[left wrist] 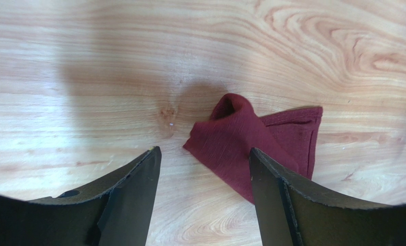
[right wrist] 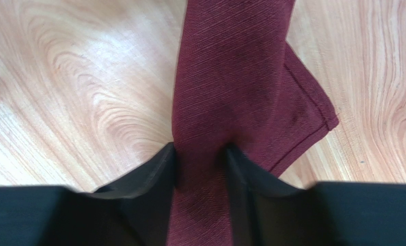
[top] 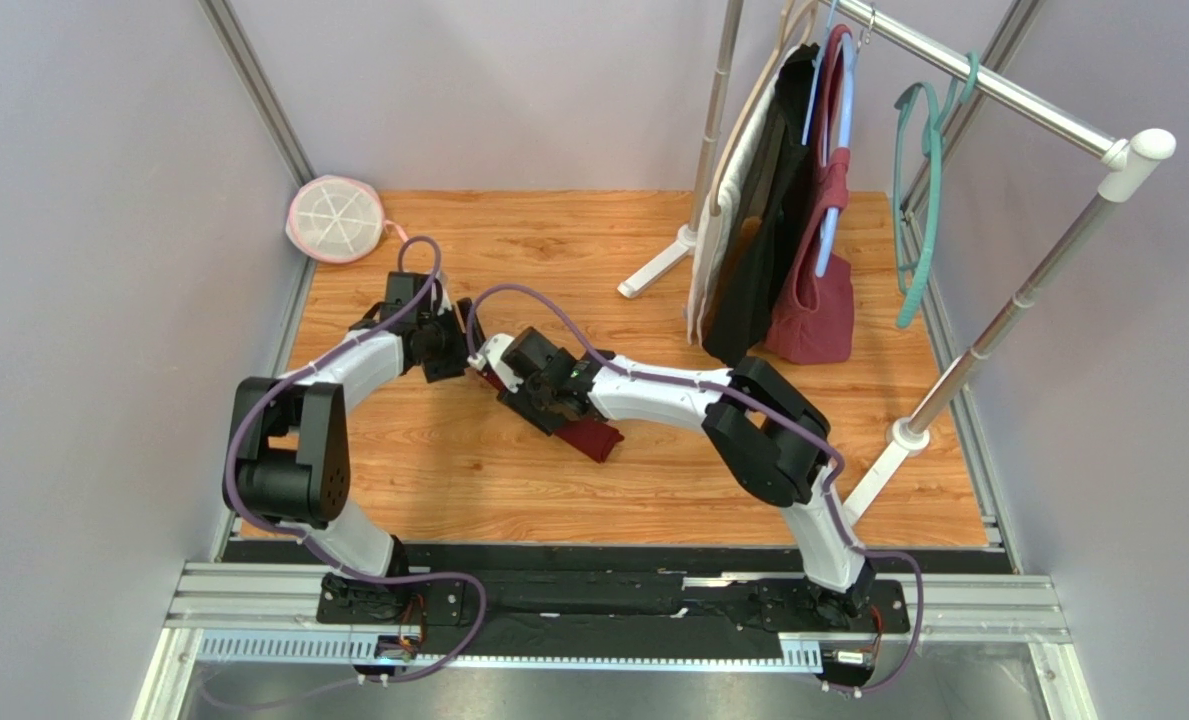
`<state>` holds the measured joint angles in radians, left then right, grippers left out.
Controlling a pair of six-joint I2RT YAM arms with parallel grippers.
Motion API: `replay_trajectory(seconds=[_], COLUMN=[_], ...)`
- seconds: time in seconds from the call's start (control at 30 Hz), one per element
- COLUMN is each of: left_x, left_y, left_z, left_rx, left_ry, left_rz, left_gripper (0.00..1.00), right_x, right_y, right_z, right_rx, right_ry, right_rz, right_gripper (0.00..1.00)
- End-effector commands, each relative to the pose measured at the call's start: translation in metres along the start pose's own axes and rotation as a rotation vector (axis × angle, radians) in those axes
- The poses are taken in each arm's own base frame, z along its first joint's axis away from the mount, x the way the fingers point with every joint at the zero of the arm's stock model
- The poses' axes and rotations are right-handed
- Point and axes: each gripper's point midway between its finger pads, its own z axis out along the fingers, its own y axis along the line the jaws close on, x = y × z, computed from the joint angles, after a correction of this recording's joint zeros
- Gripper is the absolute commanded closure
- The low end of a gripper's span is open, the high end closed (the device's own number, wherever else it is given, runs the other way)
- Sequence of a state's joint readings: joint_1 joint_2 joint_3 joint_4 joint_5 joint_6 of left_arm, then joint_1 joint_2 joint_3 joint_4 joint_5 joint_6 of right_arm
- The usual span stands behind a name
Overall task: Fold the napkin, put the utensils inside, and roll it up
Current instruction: Roll the napkin with the utensil
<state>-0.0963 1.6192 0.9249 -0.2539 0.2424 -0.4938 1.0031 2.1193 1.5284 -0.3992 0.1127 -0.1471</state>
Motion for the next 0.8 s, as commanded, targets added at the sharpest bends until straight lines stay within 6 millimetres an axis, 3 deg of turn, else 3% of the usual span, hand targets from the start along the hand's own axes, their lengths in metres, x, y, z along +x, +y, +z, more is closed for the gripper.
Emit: replay_trajectory(seconds=[0.0, 0.13, 0.33, 0.53, 0.77], left_x=[-0.030, -0.032, -0.029, -0.019, -0.010], left_y=[-0.001, -0.001, -0.014, -0.012, -0.011], left_z=[-0.028, -0.038, -0.044, -0.034, -0.019], left_rx=[-0.039, -0.031, 0.043, 0.052, 0.077], left_ry=[-0.132, -0.172, -0.175, -0.140, -0.093], left_rz=[0.007, 0.001, 0.031, 0.025, 0.010], left_gripper=[0.27, 0.27, 0.27, 0.28, 0.33], right_x=[0.033, 0.033, 0.019, 0.009, 0.013], right_y=[0.016, 0.028, 0.039, 0.034, 0.024], right_z=[0.013, 0.002, -0.017, -0.022, -0.013], right_rx=[-0.211, -0.380, -0.593, -0.738, -0.825], right_ry=[0.099, 0.099, 0.075, 0.038, 0.042], right_rz=[0.135, 0.228, 0.366, 0.468, 0.584], right_gripper=[0.64, 0.74, 0.76, 0.77, 0.78])
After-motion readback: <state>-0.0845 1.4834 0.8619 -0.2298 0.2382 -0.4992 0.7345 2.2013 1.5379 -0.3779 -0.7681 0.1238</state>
